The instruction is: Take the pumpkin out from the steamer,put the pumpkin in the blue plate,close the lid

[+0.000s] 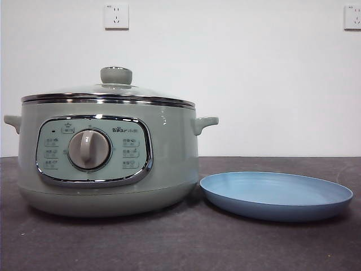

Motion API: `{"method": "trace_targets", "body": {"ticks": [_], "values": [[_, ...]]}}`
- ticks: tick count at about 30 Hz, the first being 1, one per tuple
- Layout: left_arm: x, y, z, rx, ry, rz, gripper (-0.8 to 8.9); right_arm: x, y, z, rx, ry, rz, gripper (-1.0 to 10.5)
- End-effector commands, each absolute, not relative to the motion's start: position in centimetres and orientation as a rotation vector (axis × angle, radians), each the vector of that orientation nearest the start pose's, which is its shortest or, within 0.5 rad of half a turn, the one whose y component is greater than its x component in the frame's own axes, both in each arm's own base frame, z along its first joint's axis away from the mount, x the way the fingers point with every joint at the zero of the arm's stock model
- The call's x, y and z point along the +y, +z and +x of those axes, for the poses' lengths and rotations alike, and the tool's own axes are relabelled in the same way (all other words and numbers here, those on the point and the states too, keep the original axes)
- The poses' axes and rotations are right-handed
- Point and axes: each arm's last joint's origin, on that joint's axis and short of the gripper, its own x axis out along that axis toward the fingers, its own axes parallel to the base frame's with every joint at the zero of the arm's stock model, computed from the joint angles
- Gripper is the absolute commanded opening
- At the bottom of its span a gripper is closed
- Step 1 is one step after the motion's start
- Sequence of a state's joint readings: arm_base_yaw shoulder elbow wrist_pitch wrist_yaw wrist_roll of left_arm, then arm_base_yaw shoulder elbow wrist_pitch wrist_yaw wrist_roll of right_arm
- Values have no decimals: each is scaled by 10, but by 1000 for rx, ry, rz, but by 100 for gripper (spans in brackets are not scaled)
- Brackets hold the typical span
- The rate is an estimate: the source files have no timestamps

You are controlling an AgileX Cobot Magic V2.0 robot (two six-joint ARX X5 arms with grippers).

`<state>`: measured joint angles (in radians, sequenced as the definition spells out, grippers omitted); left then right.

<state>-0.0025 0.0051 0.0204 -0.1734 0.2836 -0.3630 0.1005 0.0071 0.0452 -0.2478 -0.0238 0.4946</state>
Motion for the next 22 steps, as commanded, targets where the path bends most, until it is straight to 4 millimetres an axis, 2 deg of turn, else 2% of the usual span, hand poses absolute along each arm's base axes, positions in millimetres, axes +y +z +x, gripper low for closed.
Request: {"method": "trace_targets", "body": {"ticks": [1, 5, 10, 16, 22], "values": [[-9, 149, 95, 226, -259, -422, -5, 10, 152, 93, 236, 56, 574, -16], [-9, 159, 93, 206, -280, -444, -8, 11, 156, 93, 243, 109, 582, -17], [-9, 184, 89, 194, -281, -435, -8, 12, 175, 91, 229, 148, 587, -16], [-9, 222, 92, 195, -283, -410, -8, 12, 221, 91, 183, 165, 539, -16], [-9, 266, 103, 193, -305, -266, -8, 14, 283, 97, 151, 215, 366, -16]]}}
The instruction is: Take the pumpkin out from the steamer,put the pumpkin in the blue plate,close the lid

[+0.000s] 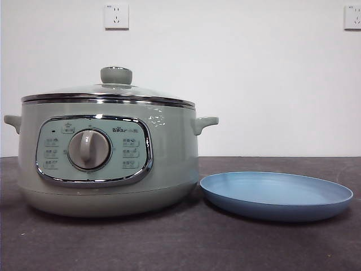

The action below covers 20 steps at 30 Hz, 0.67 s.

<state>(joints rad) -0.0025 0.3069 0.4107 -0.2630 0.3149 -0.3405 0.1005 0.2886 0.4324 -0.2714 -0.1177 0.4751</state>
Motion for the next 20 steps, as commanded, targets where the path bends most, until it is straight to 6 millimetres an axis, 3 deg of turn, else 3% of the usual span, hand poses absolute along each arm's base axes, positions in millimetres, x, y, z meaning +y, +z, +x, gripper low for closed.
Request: {"method": "trace_targets", "body": {"ticks": [1, 7, 14, 17, 20], "values": [[-10, 275, 106, 190, -316, -239, -8, 14, 294, 99, 155, 234, 334, -16], [-12, 316, 124, 222, -405, -150, -8, 19, 347, 116, 224, 346, 187, -16], [-14, 341, 144, 328, -500, -96, -6, 24, 371, 141, 265, 431, 133, -14], [-14, 345, 149, 352, -500, -92, -4, 26, 368, 149, 298, 454, 141, 84], [-14, 345, 150, 358, -497, -94, 63, 26, 364, 155, 326, 448, 146, 297]]}}
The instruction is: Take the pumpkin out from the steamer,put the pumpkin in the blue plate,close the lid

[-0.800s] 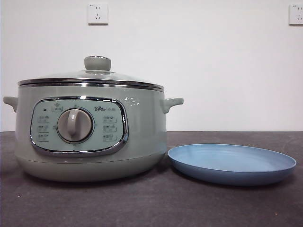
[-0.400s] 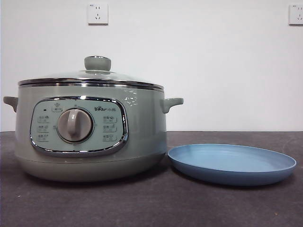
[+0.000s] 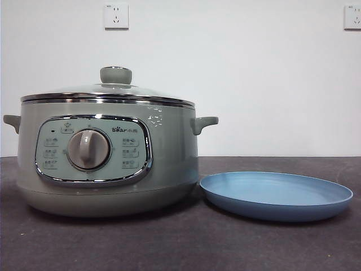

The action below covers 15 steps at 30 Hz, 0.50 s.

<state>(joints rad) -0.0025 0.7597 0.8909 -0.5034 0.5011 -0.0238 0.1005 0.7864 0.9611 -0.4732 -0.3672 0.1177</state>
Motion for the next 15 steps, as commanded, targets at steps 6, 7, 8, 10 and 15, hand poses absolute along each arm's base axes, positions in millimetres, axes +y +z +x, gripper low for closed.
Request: {"method": "trace_targets", "body": {"ticks": [6, 7, 8, 10, 15], "values": [[-14, 345, 155, 368, -491, -149, 439, 27, 360, 163, 365, 442, 165, 474], [-15, 344, 156, 372, -494, -155, 439, 27, 359, 163, 368, 442, 166, 474], [-16, 344, 159, 379, -499, -167, 439, 27, 359, 164, 373, 441, 167, 474], [-20, 343, 165, 393, -519, -172, 439, 27, 358, 165, 381, 441, 170, 474], [-40, 347, 190, 453, -604, -155, 439, 28, 355, 169, 398, 444, 174, 474]]}}
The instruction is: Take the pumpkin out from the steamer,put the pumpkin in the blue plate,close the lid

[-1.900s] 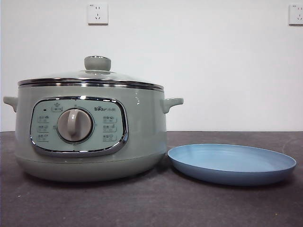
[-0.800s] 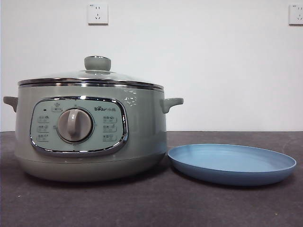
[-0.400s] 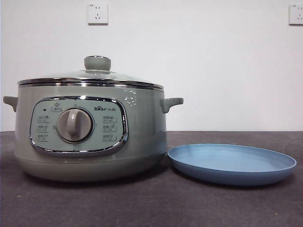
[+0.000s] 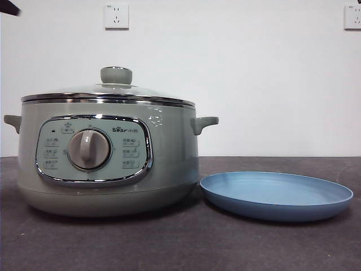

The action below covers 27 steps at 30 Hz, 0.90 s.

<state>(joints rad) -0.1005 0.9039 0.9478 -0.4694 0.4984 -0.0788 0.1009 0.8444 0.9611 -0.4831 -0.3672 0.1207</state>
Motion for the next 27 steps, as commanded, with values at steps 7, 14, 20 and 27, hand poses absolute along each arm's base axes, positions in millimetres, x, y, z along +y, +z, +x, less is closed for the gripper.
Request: {"method": "trace_targets", "body": {"ticks": [7, 14, 20, 27], "values": [[-80, 353, 229, 516, -637, -58, 439, 29, 350, 171, 448, 441, 180, 474], [-122, 327, 257, 612, -630, 92, 438, 29, 348, 172, 472, 436, 181, 473], [-139, 306, 266, 682, -601, 146, 438, 29, 348, 172, 473, 436, 181, 473], [-141, 302, 267, 699, -591, 157, 437, 29, 347, 171, 477, 435, 182, 473]]}}
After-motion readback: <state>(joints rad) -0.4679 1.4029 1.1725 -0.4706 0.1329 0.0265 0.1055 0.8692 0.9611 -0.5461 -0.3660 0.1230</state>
